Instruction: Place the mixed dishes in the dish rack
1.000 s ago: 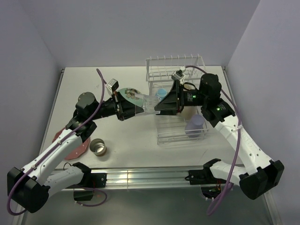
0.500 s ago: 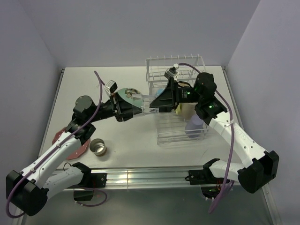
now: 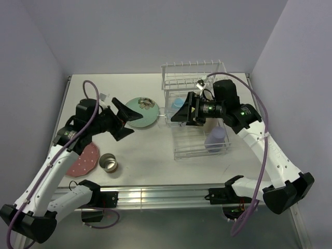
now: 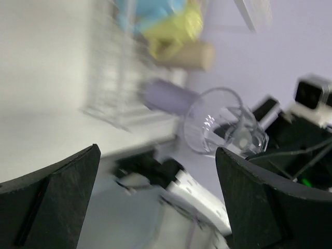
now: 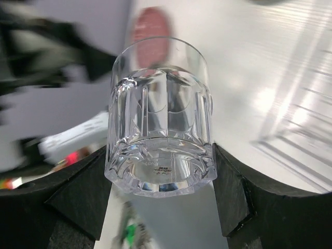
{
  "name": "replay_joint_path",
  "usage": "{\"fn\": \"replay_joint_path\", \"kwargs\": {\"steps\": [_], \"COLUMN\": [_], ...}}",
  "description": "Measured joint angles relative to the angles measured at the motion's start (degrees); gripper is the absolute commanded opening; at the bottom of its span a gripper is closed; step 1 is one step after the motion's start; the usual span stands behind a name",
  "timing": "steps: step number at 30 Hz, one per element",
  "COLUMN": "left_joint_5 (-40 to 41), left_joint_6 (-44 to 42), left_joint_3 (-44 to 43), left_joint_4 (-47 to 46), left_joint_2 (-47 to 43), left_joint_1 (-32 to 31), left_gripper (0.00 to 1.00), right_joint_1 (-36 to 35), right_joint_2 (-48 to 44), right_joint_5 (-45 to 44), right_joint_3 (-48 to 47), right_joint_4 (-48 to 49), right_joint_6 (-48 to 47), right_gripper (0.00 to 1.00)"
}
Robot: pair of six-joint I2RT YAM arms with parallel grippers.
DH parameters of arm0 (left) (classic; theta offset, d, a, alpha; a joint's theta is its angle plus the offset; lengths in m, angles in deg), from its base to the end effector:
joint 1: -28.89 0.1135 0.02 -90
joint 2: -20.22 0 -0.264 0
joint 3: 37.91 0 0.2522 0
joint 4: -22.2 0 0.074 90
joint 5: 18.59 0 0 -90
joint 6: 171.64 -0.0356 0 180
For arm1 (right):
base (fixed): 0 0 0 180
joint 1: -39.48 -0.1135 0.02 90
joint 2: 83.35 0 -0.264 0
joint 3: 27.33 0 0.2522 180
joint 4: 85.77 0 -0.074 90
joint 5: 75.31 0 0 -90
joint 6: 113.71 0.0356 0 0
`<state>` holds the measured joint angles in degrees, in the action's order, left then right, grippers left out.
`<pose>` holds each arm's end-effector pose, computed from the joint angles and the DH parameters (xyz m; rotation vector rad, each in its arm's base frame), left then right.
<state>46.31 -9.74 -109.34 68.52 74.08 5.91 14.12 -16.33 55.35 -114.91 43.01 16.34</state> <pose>0.1763 -0.0912 0.3517 -0.6911 2.2671 -1.3784 0.2069 0.1237 0.3936 -0.1829 2.2867 1.3907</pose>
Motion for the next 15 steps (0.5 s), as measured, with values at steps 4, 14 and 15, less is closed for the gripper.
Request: {"fn": "replay_joint_path", "kwargs": {"steps": [4, 14, 15], "left_joint_5": [14.62, 28.09, 28.33], "left_joint_6": [-8.11, -14.38, -14.38], "left_joint_3": [-11.69, -14.75, -14.23], "left_joint_4": [16.35, 31.89, 32.30], "left_joint_2": [2.32, 7.65, 7.50], "left_joint_1": [0.68, 0.68, 0.68], "left_gripper": [0.97, 0.92, 0.91], "right_joint_1": [0.04, 0.04, 0.04], "right_joint_2": [0.98, 6.29, 6.73], "right_joint_5": [-12.70, -33.33, -34.23], "right_joint_3": [-2.16, 0.17, 0.42], "right_joint_4": [-12.26, -22.43, -22.47], "right_joint_6": [-7.39, -15.26, -15.56], "right_gripper": [0.00, 0.00, 0.00]}}
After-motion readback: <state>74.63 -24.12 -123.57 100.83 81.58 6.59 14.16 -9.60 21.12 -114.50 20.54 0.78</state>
